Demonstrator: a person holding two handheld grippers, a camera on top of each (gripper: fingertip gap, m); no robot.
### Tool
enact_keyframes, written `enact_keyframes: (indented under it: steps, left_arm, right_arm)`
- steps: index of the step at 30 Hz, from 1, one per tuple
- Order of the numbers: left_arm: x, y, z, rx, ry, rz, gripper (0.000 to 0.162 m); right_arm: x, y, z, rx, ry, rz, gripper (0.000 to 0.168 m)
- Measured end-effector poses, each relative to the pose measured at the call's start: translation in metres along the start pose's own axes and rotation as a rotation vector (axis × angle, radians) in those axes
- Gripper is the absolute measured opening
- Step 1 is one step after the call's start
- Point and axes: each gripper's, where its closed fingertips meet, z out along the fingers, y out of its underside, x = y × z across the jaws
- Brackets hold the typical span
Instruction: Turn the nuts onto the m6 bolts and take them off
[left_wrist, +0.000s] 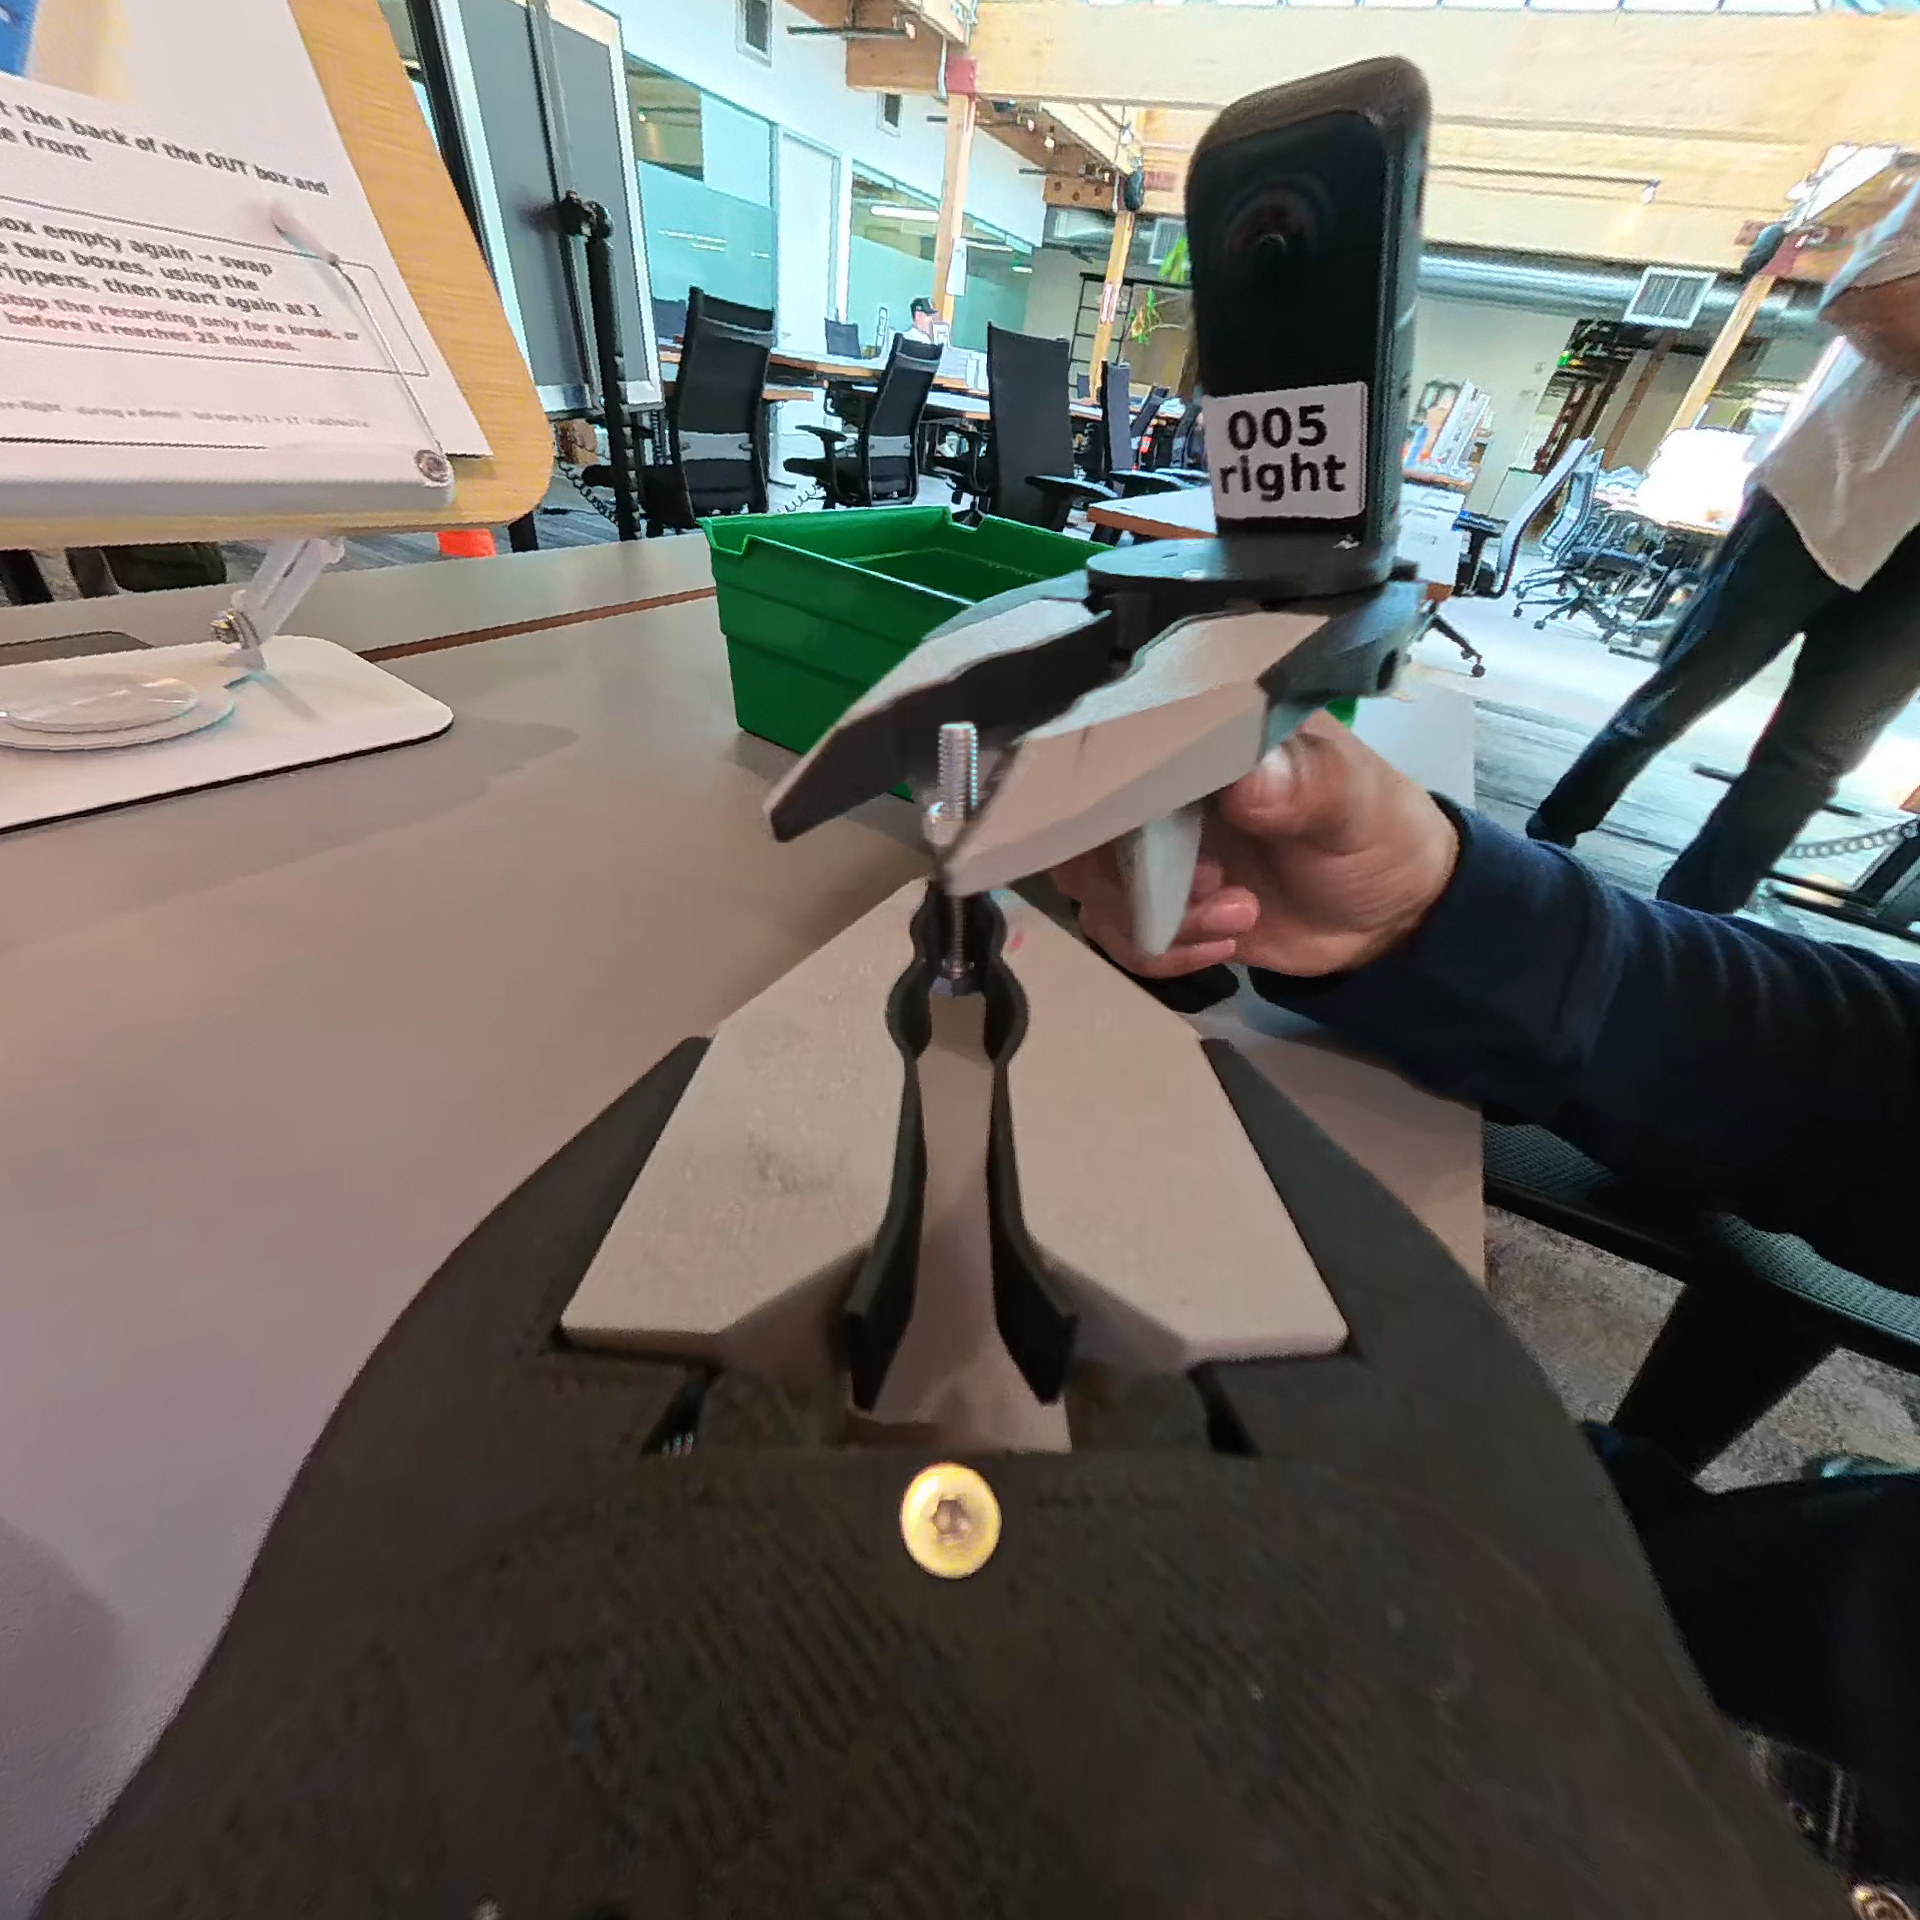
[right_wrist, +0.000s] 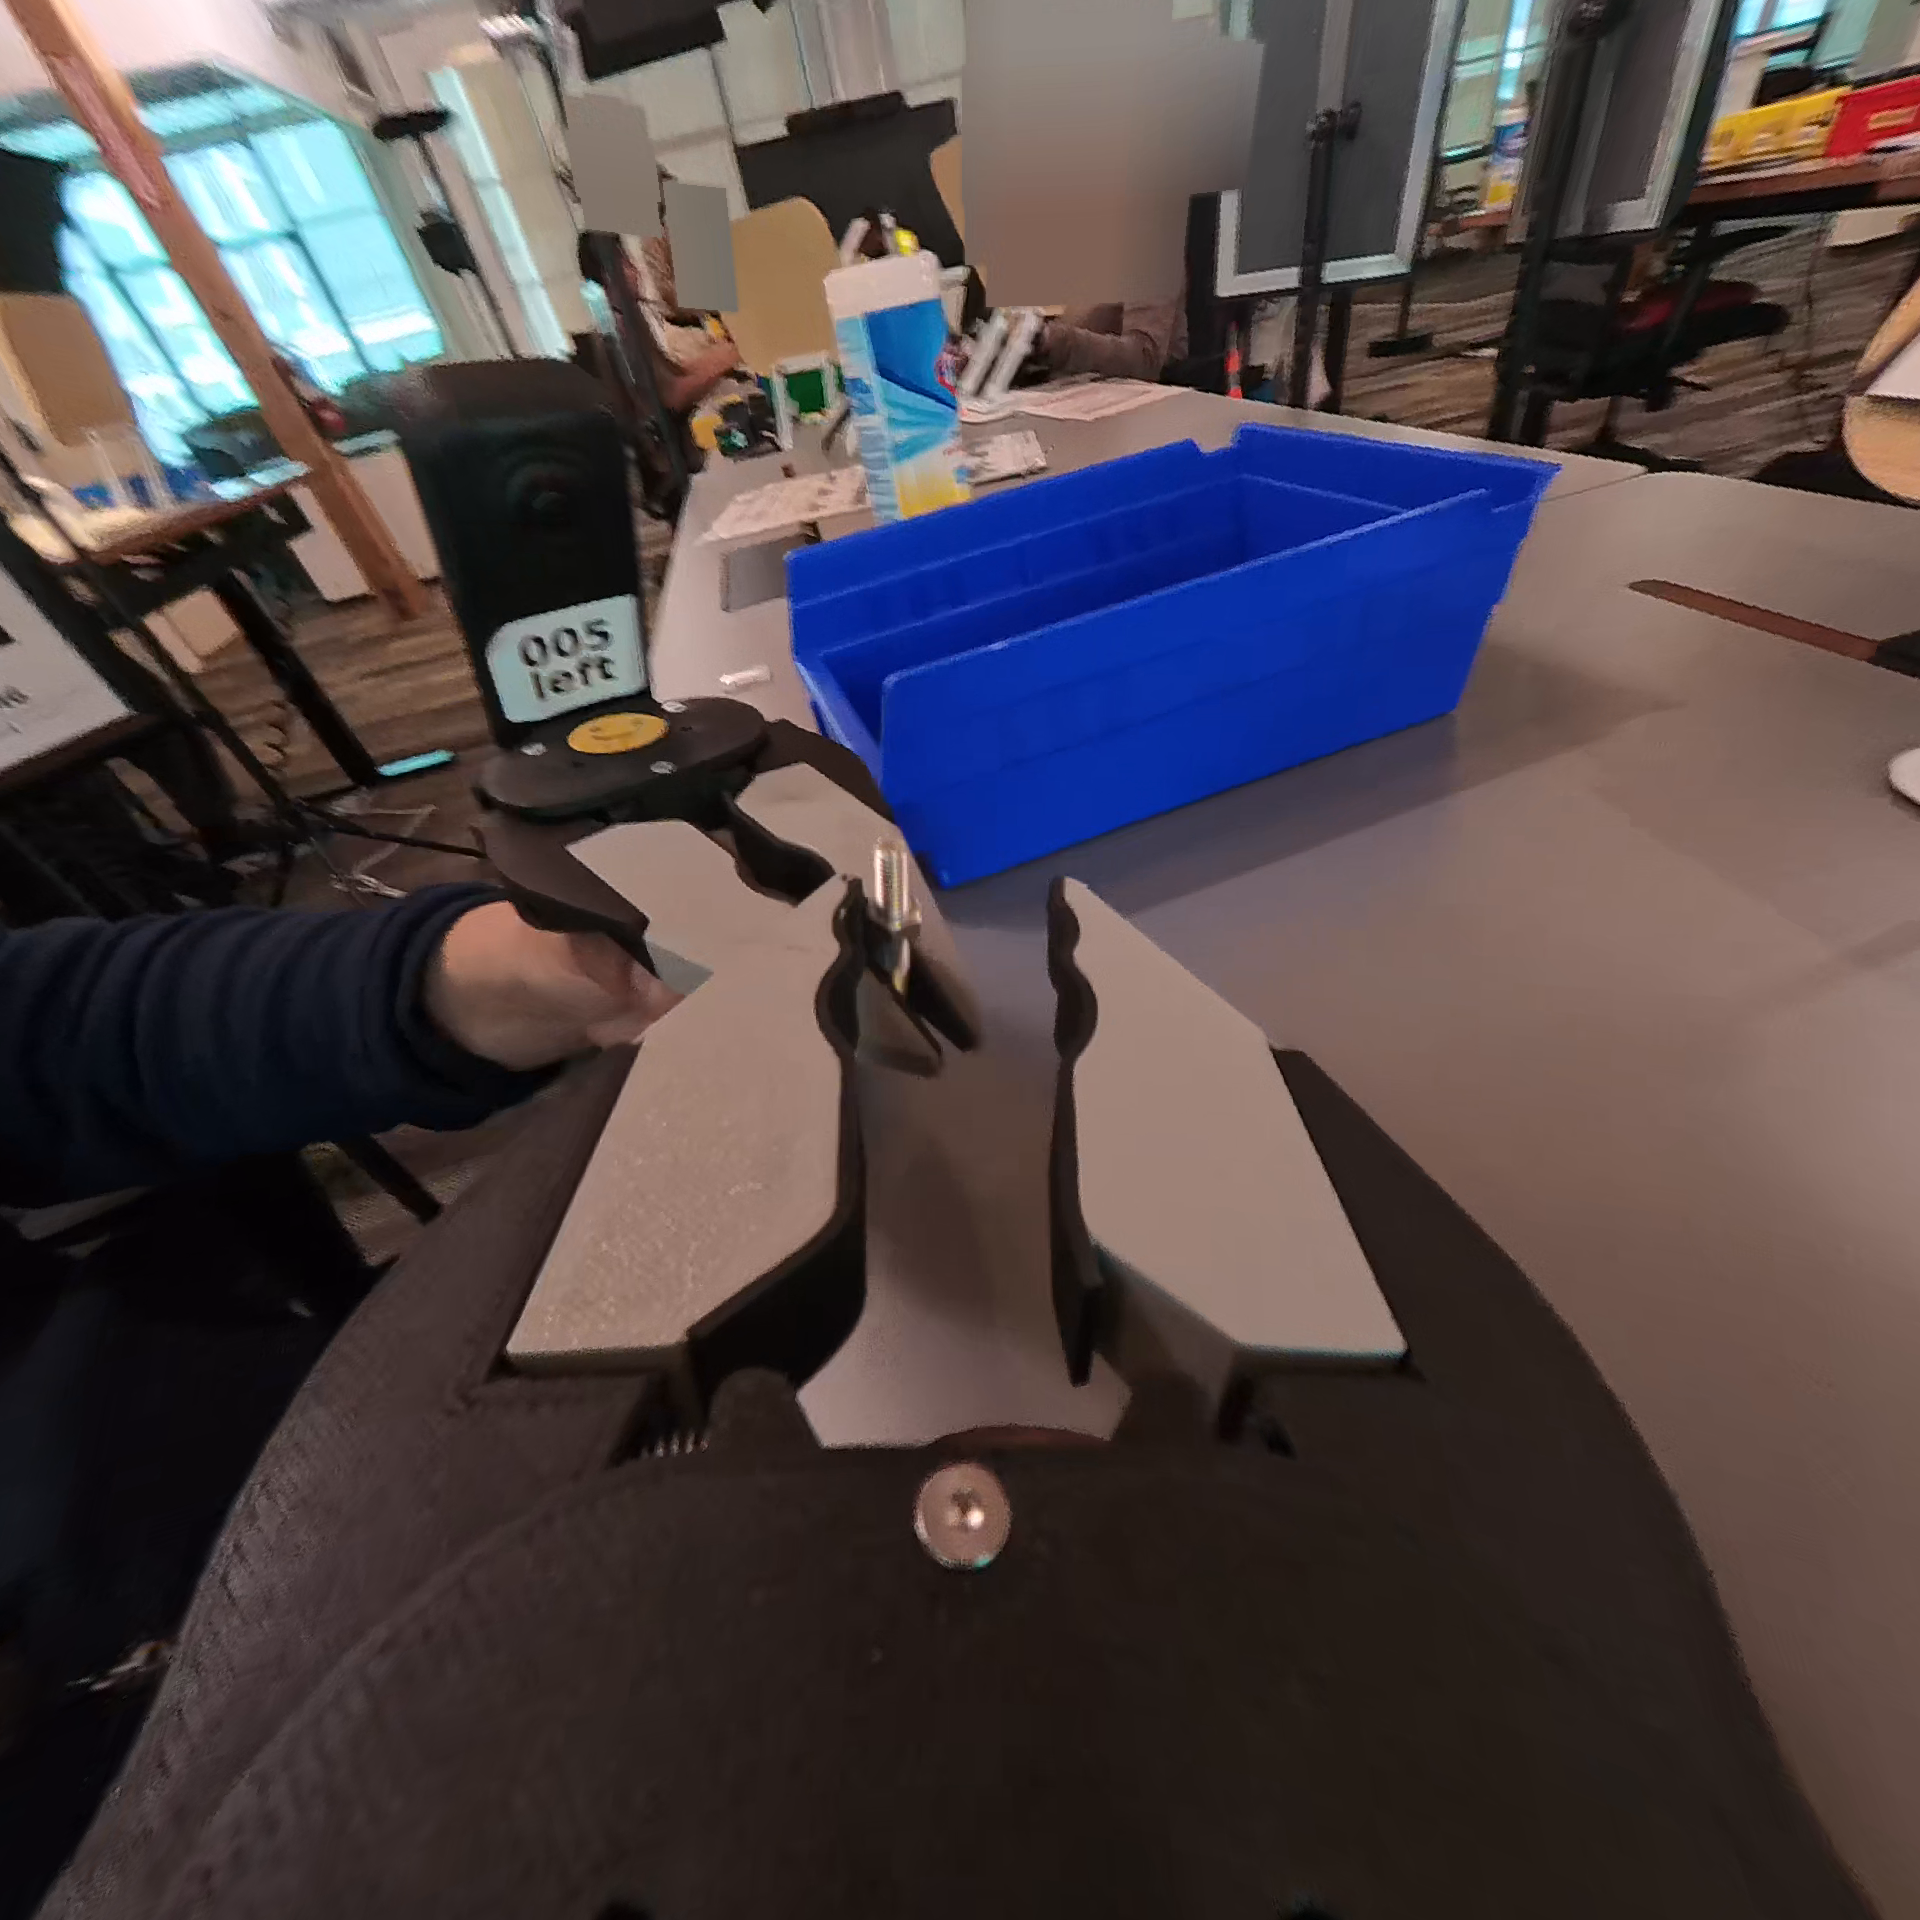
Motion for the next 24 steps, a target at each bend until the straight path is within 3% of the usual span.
enact_keyframes:
  steps: [2, 4, 7, 10, 15, 16, 17, 20, 22, 24]
  left_arm:
    - [-0.008, -0.002, -0.003, 0.015, -0.038, -0.015, 0.002]
    - [-0.012, -0.005, -0.007, 0.034, -0.042, -0.032, 0.002]
    - [-0.014, -0.004, -0.007, 0.029, -0.051, -0.041, 0.002]
    - [-0.008, -0.003, -0.004, 0.018, -0.034, -0.015, 0.002]
    - [-0.012, -0.003, -0.004, 0.021, -0.074, 0.005, 0.002]
    - [-0.015, -0.005, -0.007, 0.036, -0.076, -0.007, 0.002]
    - [-0.016, -0.007, -0.009, 0.048, -0.071, -0.021, 0.002]
    - [-0.014, -0.005, -0.007, 0.032, -0.067, -0.015, 0.002]
    - [-0.009, -0.004, -0.004, 0.027, -0.06, 0.01, 0.002]
    - [-0.006, -0.004, -0.003, 0.027, -0.057, 0.031, 0.002]
  right_arm:
    - [0.005, 0.0, -0.006, -0.003, 0.037, -0.017, 0.032]
    - [0.013, -0.005, -0.014, 0.036, 0.066, -0.001, 0.011]
    - [0.001, -0.013, -0.015, 0.09, -0.029, 0.046, 0.017]
    - [-0.001, -0.009, -0.002, 0.049, -0.012, 0.028, 0.036]
    - [0.009, -0.009, -0.008, 0.046, 0.053, 0.013, 0.033]
    - [0.016, -0.008, -0.013, 0.053, 0.083, 0.023, 0.015]
    - [0.023, -0.009, -0.019, 0.063, 0.111, 0.02, 0.007]
    - [0.005, -0.022, -0.017, 0.139, -0.01, 0.067, 0.022]
    - [-0.008, -0.02, -0.006, 0.114, -0.069, 0.073, 0.042]
    - [-0.006, -0.015, 0.002, 0.078, -0.031, 0.038, 0.038]
